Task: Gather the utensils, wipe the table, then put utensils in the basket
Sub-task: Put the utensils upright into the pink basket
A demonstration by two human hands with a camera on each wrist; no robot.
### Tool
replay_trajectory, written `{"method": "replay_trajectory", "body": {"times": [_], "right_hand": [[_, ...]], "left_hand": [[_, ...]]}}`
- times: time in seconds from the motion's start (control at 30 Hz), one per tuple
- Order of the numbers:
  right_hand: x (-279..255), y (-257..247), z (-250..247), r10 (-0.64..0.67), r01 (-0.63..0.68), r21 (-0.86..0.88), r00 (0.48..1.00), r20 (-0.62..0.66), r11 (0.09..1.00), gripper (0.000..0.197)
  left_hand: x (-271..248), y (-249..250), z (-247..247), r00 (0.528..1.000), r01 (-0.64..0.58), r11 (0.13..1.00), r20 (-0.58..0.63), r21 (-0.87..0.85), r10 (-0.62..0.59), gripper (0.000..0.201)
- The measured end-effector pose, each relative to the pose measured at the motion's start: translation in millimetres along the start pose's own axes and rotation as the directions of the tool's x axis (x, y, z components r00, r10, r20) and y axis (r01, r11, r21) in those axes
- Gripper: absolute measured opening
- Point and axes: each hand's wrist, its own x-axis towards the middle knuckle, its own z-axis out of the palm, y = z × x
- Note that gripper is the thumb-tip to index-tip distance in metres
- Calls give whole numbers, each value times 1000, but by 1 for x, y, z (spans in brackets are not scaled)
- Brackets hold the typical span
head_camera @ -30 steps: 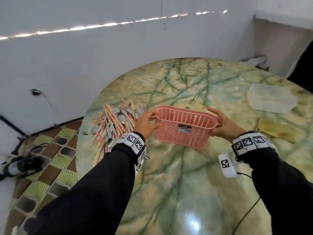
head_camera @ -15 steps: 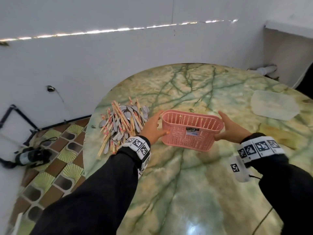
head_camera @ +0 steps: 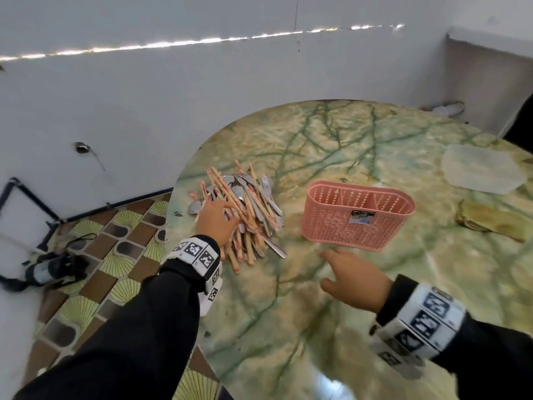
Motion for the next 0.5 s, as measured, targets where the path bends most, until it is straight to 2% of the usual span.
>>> {"method": "replay_trajectory", "body": {"times": [0.13,0.27,0.43,0.5], "right_hand": [[70,-56,-6,62,-48,247,997,-47,968,47],[137,-94,-16,162,-107,394,981,-110,913,52],[205,-101,-15,302,-243,453,951,-62,858,74],[222,-101,-15,313,-274,451,950,-12,849,75]], "left_hand": [[20,-29,-19,988,154,988,3,-17,-154,44],[44,-51,-23,948,290,956,124,32,-292,64],[72,-57,-21,907,337,939,245,67,-342,86],[81,-52,-21,906,330,941,256,67,-336,86]]}}
